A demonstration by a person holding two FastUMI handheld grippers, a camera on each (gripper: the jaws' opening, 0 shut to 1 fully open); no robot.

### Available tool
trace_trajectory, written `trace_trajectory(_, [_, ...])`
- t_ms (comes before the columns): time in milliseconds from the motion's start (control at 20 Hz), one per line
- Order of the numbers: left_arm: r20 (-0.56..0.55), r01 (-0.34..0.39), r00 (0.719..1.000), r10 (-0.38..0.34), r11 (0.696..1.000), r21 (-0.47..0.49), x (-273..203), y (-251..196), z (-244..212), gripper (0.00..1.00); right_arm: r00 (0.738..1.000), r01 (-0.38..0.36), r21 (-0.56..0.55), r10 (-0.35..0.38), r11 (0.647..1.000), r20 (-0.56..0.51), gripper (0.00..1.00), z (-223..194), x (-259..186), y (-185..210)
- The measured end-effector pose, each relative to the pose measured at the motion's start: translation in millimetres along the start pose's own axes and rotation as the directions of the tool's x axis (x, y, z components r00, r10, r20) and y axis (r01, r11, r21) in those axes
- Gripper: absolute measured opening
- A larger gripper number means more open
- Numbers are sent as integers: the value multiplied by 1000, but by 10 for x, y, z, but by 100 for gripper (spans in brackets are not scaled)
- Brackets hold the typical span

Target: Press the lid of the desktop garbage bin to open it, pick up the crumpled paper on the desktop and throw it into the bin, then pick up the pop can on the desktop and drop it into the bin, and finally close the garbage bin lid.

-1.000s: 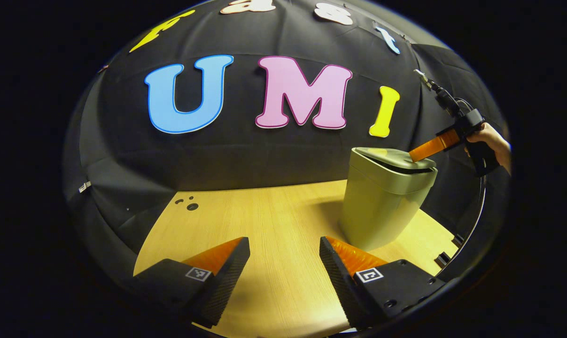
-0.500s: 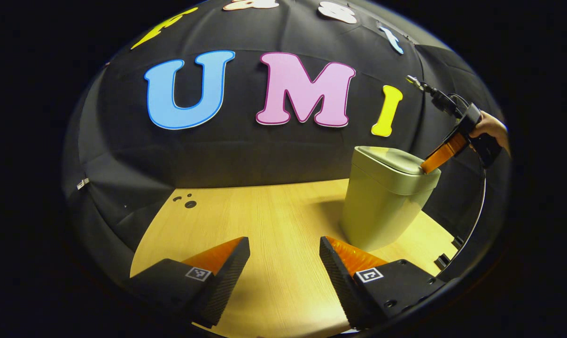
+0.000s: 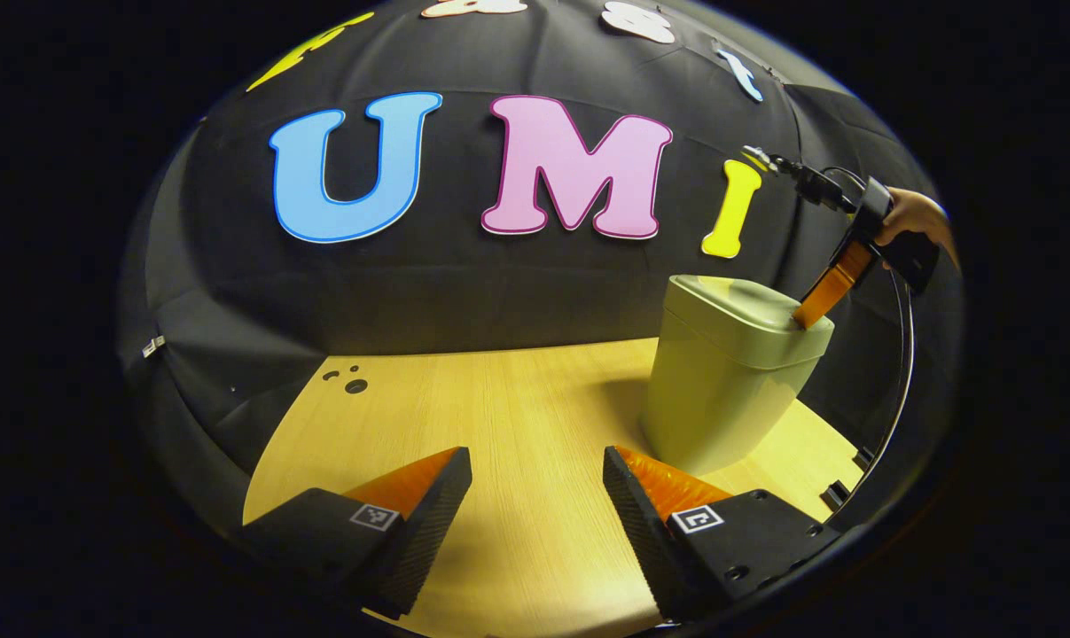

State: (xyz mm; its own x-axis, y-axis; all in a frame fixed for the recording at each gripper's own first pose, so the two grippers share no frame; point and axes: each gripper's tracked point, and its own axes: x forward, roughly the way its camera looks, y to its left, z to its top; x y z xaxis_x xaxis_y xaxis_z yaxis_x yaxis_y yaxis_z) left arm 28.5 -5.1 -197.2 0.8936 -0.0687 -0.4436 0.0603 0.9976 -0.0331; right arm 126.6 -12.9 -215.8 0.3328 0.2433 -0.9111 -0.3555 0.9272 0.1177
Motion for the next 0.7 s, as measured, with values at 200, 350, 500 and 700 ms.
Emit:
trace_trajectory(200, [12,6,1000,-6,1000,0,-17,-35,34,95,991,-20,-43,14,999,-130,99,18,-15,23])
trace_trajectory(350, [24,4,1000,-3,1000,-19,-52,-52,68,96,998,-40,-66,36,997,-58,98,36,-55,-2])
trace_trajectory(500, [26,1,1000,-1,1000,-18,-77,-50,74,96,997,-57,-46,60,997,52,91,40,-197,58])
trace_trajectory(700, [37,11,999,-10,1000,-9,-112,-89,114,95,978,-69,-39,76,997,196,94,104,-428,221])
